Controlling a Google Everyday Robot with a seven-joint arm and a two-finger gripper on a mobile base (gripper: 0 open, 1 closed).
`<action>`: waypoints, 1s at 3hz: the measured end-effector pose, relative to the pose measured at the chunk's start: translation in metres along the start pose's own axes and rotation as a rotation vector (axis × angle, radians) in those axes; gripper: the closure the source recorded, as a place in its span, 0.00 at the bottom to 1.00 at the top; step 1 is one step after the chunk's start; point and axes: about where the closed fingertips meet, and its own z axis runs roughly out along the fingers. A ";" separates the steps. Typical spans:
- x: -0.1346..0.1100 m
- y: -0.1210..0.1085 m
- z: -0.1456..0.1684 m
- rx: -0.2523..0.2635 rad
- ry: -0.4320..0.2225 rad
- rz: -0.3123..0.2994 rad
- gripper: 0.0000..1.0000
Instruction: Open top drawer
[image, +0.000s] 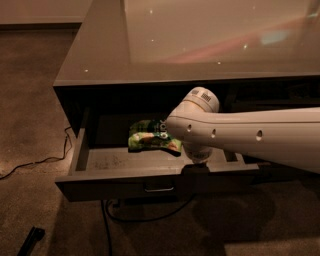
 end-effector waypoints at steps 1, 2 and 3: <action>-0.016 0.008 0.015 -0.040 -0.079 0.010 1.00; -0.016 0.007 0.015 -0.040 -0.079 0.010 1.00; -0.024 0.017 0.021 -0.082 -0.109 0.006 1.00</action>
Offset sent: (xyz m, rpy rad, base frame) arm -0.0094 0.0391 -0.0556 0.2319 0.1314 0.0071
